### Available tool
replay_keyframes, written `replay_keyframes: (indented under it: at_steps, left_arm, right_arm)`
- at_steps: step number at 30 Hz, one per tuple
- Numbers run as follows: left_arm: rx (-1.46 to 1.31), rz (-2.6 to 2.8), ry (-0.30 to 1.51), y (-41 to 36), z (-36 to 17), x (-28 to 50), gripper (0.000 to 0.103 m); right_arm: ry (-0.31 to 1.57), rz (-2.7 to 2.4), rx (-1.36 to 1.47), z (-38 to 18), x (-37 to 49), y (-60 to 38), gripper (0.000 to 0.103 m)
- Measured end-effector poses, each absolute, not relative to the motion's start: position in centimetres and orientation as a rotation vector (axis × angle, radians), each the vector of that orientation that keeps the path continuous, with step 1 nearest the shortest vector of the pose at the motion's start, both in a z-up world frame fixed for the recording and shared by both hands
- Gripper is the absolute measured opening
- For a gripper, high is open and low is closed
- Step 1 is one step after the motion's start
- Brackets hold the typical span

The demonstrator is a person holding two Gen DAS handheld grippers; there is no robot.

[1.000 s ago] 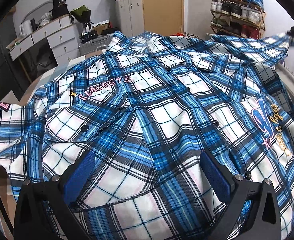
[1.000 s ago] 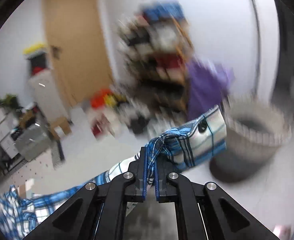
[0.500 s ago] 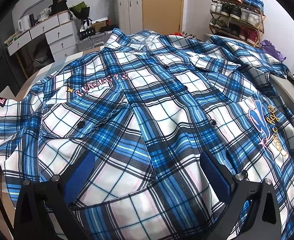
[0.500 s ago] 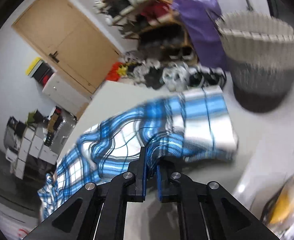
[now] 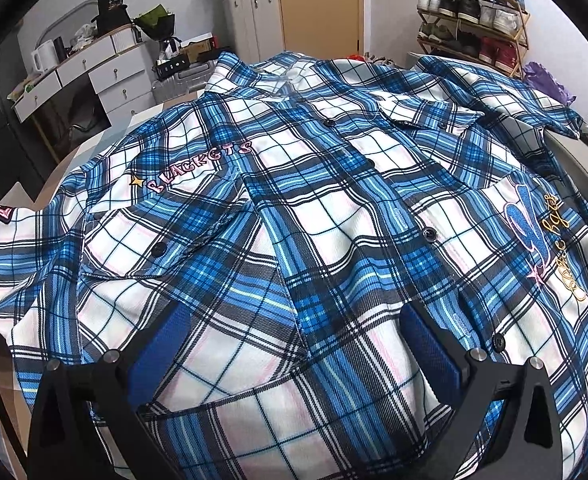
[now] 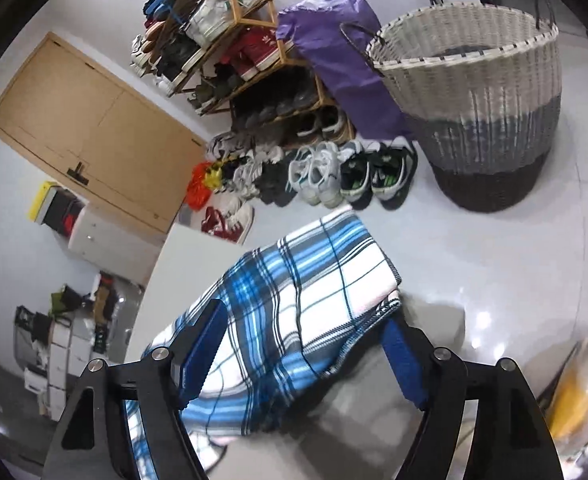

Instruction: Fold large clothes

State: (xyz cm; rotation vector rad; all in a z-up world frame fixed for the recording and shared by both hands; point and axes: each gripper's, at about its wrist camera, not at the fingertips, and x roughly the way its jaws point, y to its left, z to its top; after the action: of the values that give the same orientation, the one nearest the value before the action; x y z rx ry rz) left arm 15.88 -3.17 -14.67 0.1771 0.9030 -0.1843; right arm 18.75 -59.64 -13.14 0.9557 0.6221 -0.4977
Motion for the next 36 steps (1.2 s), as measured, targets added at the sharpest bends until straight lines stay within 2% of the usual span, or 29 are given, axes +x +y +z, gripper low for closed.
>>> replay_keyframes:
  at_steps: [3,4,6,7,8,9,13,18,22,29,36]
  left_arm:
    - [0.176,-0.173,0.913,-3.2,-14.8,16.0,0.102]
    - [0.176,-0.172,0.915,-3.3,-14.8,16.0,0.102]
    - [0.179,-0.166,0.915,-3.3,-14.8,16.0,0.102]
    - [0.181,-0.166,0.917,-3.3,-14.9,16.1,0.102]
    - [0.183,-0.163,0.919,-3.4,-14.9,16.1,0.102]
    - [0.183,-0.163,0.920,-3.4,-14.9,16.1,0.102]
    - [0.184,-0.163,0.920,-3.4,-14.9,16.1,0.102]
    - [0.184,-0.162,0.920,-3.4,-14.9,16.1,0.102]
    - [0.184,-0.155,0.913,-3.4,-14.7,16.0,0.102]
    - [0.192,-0.151,0.840,-2.6,-13.1,14.3,0.102]
    - [0.122,-0.173,0.793,0.7,-9.5,12.0,0.102]
  right_arm:
    - [0.616,-0.546,0.906,-13.0,20.0,-59.8,0.077]
    - [0.626,-0.573,0.876,-13.0,20.5,-59.7,0.073]
    - [0.684,-0.638,0.814,-13.5,21.6,-59.8,0.045]
    - [0.711,-0.680,0.772,-13.8,22.0,-59.8,0.023]
    - [0.718,-0.700,0.754,-13.9,22.1,-59.9,0.010]
    - [0.711,-0.716,0.733,-14.0,22.1,-59.9,0.007]
    - [0.657,-0.768,0.581,-12.4,22.4,-59.0,0.005]
    - [0.548,-0.794,0.420,-7.7,22.9,-57.8,0.005]
    - [0.537,-0.841,0.199,-3.8,24.4,-56.2,0.005]
    - [0.434,-0.780,0.132,1.8,25.4,-52.1,0.005]
    - [0.271,-0.488,0.073,7.9,25.0,-41.2,0.005]
